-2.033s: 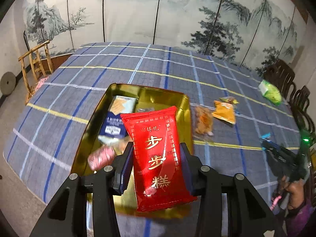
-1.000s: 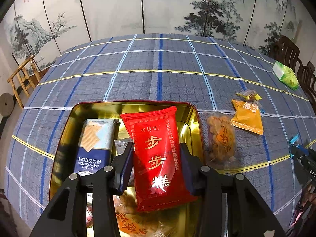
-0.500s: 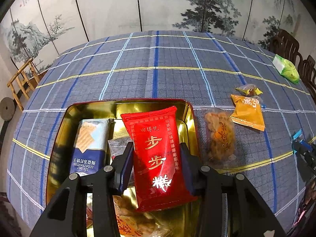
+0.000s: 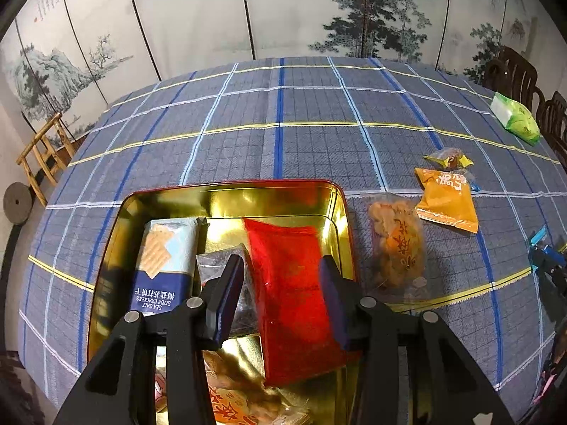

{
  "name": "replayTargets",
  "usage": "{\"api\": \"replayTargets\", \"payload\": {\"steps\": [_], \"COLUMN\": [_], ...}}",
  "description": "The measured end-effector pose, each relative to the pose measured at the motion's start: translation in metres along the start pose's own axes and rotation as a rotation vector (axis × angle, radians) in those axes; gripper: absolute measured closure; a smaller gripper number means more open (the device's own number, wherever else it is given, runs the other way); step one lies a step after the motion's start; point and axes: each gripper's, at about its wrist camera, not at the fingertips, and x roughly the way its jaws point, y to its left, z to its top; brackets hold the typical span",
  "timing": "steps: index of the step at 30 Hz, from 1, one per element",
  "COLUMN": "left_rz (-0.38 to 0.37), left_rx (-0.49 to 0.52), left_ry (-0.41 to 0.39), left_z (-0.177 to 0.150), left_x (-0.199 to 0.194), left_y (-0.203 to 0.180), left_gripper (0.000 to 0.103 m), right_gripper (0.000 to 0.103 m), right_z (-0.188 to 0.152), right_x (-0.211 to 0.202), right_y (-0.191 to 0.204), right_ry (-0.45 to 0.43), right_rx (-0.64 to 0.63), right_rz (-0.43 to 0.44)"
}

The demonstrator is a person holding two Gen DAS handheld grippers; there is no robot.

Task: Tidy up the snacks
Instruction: 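Lower the red pack into the tin and open the left gripper, then carry the blue-wrapped candy with the right gripper toward the tin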

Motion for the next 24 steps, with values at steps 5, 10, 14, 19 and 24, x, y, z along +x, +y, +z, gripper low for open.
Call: {"api": "replayTargets", "payload": {"steps": [5,10,14,19,24], "left_rz": [0.032,0.080,0.112,0.142,0.142], "left_rx": [0.005,0.016,0.021,0.020,0.005], "left_ry": [-0.013,-0.042,-0.067,-0.087,-0.095], "left_z": [-0.002,-0.005,-0.008,-0.013,-0.023], "left_x": [-0.004,-0.015,-0.024,-0.036,-0.047], "left_y": [0.000,-0.003,-0.004,-0.006,-0.006], "left_gripper": [0.062,0.059,0.052,0.047,0.046], "right_gripper": [0.075,0.075,0.075,0.075,0.075], "right_z": [0.000,0.000,0.000,0.000,0.000], "right_x": [0.000,0.000,0.000,0.000,0.001], "right_y": [0.000,0.000,0.001,0.001,0.001], "right_ry": [0.000,0.000,0.000,0.000,0.000], "right_rx": [0.000,-0.001,-0.001,-0.002,-0.006], "right_rz": [-0.001,-0.002,-0.002,-0.003,-0.008]}}
